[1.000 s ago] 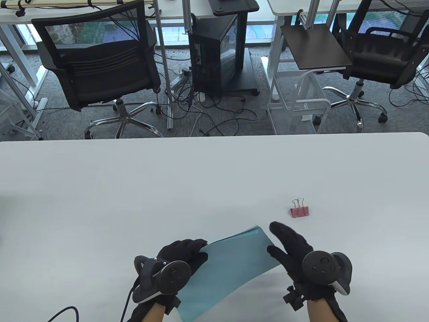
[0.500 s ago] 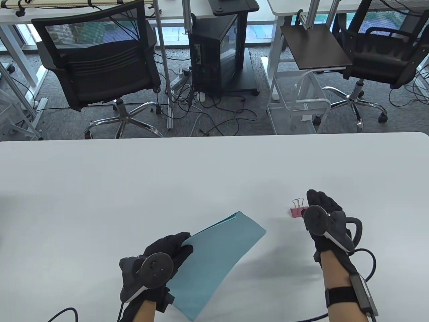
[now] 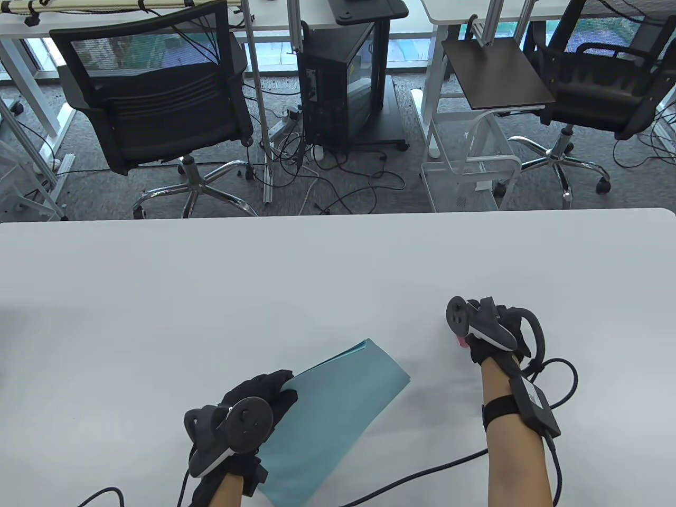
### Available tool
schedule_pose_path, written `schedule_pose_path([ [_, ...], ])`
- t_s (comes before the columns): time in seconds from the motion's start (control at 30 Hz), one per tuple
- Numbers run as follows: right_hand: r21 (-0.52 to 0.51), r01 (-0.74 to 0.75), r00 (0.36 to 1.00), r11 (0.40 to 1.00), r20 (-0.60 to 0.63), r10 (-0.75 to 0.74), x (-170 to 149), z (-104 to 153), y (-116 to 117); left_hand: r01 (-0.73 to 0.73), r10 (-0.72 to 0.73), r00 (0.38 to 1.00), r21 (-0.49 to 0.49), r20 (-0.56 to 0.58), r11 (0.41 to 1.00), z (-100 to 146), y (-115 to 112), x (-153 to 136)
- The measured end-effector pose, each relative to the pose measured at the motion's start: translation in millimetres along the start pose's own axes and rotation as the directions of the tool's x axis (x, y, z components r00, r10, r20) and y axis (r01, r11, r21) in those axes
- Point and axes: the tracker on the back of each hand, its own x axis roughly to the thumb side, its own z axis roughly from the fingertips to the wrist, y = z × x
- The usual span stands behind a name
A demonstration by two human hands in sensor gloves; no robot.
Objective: Clip paper with binder clip (Right hand to clip)
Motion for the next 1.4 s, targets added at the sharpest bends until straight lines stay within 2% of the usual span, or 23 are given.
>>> schedule_pose_path([
  [0.2, -0.012, 0.037, 0.999, 0.999, -0.018, -0.037, -6, 3, 2, 0.004, -0.004, 1.000, -0.008, -0.005, 1.000, 0, -1, 0],
  [0.27, 0.006, 0.100, 0.995, 0.995, -0.022, -0.100, -11, 5, -1, 0.009, -0.009, 1.000, -0.010, -0.004, 1.000, 0, -1, 0],
  [0.37, 0.018, 0.272, 0.962, 0.962, -0.011, -0.272, -19, 10, -8, 0.007, -0.007, 1.000, -0.011, -0.006, 1.000, 0, -1, 0],
  [0.43, -0.030, 0.325, 0.946, 0.945, 0.001, -0.325, -23, 16, -11, 0.003, -0.003, 1.000, -0.011, -0.005, 1.000, 0, -2, 0],
  [0.63, -0.165, 0.362, 0.932, 0.917, 0.049, -0.359, -28, 34, -25, -0.003, 0.003, 1.000, -0.018, 0.004, 1.000, 0, -2, 0],
  [0.9, -0.252, 0.471, 0.882, 0.845, 0.160, -0.444, -29, 63, -55, -0.016, 0.017, 1.000, -0.034, 0.023, 0.999, 0, -4, 3],
  [1.23, -0.402, 0.522, 0.850, 0.752, 0.326, -0.415, -24, 111, -103, 0.010, -0.008, 0.998, -0.041, 0.060, 0.999, -1, -8, 13],
  [1.3, -0.445, 0.553, 0.830, 0.705, 0.370, -0.417, -22, 126, -112, 0.022, -0.019, 0.998, -0.042, 0.068, 0.999, -2, -8, 15],
  [1.33, -0.490, 0.594, 0.803, 0.638, 0.410, -0.433, -21, 136, -117, 0.027, -0.024, 0.997, -0.041, 0.072, 0.999, -2, -8, 17],
  [1.4, -0.487, 0.656, 0.754, 0.577, 0.459, -0.469, -19, 151, -121, 0.035, -0.032, 0.996, -0.035, 0.080, 0.999, -3, -8, 19],
])
